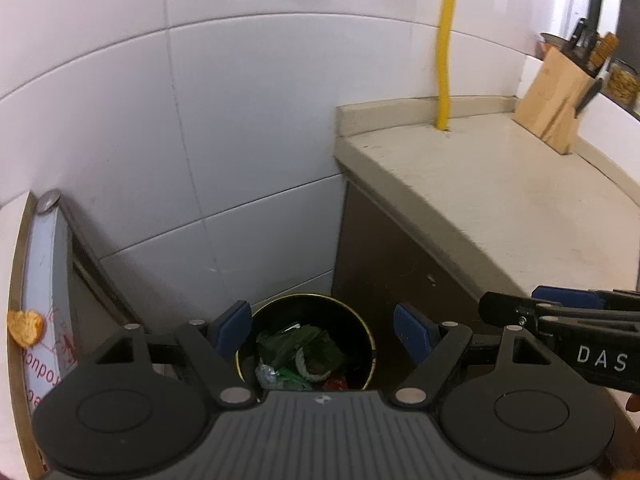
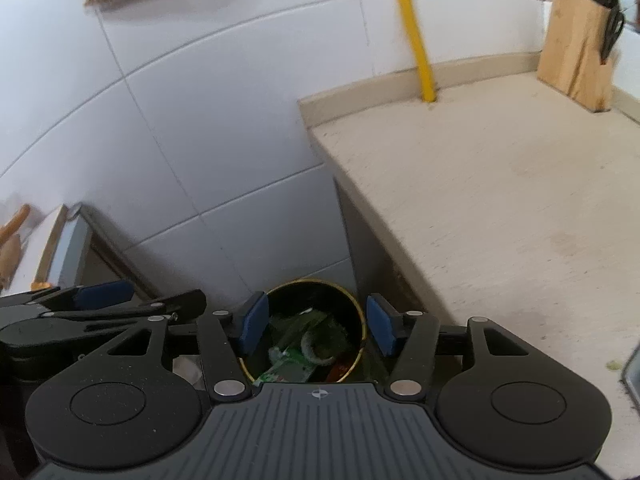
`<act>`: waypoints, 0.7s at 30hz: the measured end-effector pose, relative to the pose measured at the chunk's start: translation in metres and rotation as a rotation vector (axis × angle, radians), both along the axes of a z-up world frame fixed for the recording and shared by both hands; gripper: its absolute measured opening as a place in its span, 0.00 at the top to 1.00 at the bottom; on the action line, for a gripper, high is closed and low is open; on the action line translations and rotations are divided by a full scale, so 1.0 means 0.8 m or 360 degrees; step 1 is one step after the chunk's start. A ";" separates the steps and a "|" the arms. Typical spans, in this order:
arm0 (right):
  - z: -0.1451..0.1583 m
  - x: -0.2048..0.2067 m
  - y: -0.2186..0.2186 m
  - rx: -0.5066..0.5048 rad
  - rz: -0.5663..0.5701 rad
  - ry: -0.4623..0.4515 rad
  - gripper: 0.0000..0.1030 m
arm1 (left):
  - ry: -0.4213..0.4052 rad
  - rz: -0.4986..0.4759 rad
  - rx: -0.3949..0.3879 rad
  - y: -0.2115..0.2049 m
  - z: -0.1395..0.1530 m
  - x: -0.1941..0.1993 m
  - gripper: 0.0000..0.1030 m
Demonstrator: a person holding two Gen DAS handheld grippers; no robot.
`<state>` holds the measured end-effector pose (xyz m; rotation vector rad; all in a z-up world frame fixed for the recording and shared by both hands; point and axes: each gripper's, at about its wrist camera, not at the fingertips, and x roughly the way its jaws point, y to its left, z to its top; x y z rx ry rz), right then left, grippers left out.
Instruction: Collect trash
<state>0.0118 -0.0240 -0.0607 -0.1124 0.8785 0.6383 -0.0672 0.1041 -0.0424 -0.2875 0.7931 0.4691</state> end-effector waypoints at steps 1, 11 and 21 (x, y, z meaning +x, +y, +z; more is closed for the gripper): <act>0.003 -0.002 -0.004 0.0003 -0.0011 -0.0009 0.39 | -0.0007 -0.0012 0.0011 -0.004 0.003 0.001 0.29; 0.027 -0.017 -0.047 0.0049 -0.0152 -0.0096 0.39 | -0.0078 -0.0175 0.0077 -0.039 0.027 0.009 0.29; 0.028 -0.025 -0.061 0.0050 -0.0188 -0.0079 0.39 | -0.0070 -0.0208 0.0064 -0.047 0.027 0.007 0.29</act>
